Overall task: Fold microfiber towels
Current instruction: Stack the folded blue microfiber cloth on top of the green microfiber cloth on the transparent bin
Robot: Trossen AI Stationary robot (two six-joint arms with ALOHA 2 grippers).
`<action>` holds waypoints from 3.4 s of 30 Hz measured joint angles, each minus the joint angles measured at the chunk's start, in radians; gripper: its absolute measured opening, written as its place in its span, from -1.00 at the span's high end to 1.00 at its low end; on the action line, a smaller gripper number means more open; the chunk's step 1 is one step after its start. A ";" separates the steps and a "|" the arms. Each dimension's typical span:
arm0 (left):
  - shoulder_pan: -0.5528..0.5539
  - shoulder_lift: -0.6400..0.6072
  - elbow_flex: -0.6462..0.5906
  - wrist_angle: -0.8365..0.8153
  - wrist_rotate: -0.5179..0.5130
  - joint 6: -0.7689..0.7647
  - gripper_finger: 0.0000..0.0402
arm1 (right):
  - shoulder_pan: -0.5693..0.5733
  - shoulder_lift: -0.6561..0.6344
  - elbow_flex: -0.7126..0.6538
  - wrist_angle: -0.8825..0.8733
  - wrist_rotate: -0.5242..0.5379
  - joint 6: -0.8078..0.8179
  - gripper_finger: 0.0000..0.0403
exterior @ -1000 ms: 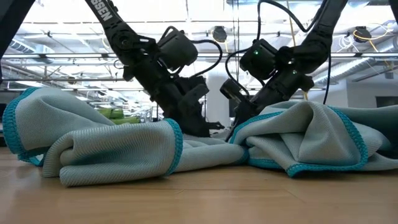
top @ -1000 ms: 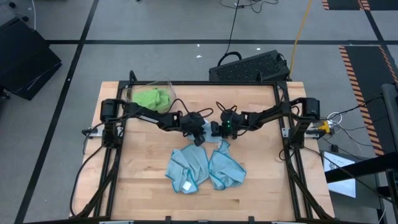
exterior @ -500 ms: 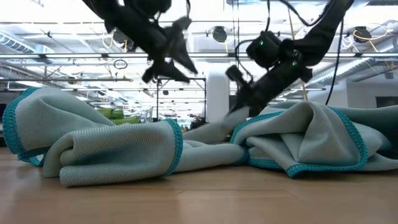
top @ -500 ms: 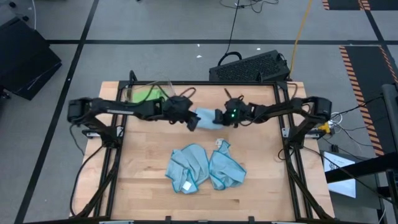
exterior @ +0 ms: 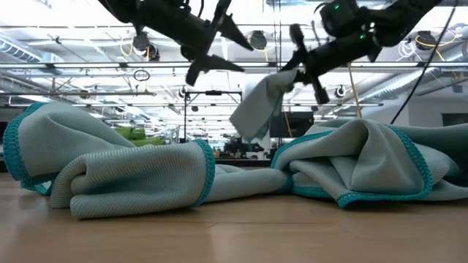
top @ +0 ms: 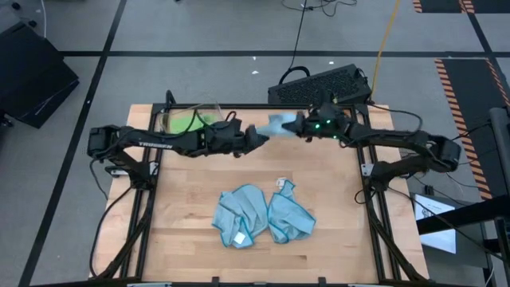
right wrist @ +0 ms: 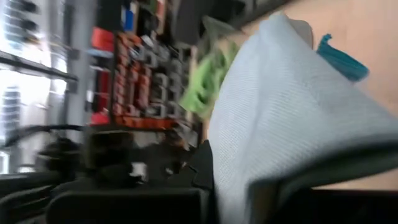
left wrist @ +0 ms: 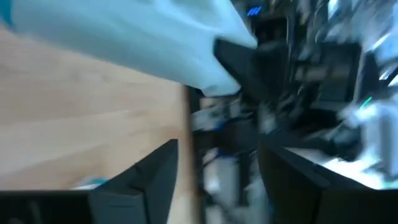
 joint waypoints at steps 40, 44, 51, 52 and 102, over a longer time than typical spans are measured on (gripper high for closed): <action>0.121 0.231 0.149 0.307 -0.269 -0.659 -0.64 | -0.070 -0.145 0.001 0.030 0.080 -0.105 0.91; 0.132 0.231 0.163 0.307 -0.209 -0.652 -0.64 | -0.069 -0.145 0.001 0.074 0.105 -0.106 0.91; 0.085 0.238 0.165 0.265 -0.249 -0.713 -0.63 | -0.069 -0.145 0.001 0.078 0.127 -0.104 0.91; 0.081 0.248 0.166 0.277 -0.269 -0.730 -0.63 | -0.069 -0.145 0.001 0.078 0.126 -0.103 0.91; 0.253 0.387 0.334 0.602 -0.357 -0.120 0.93 | -0.183 -0.145 0.001 0.026 -0.128 0.003 -0.37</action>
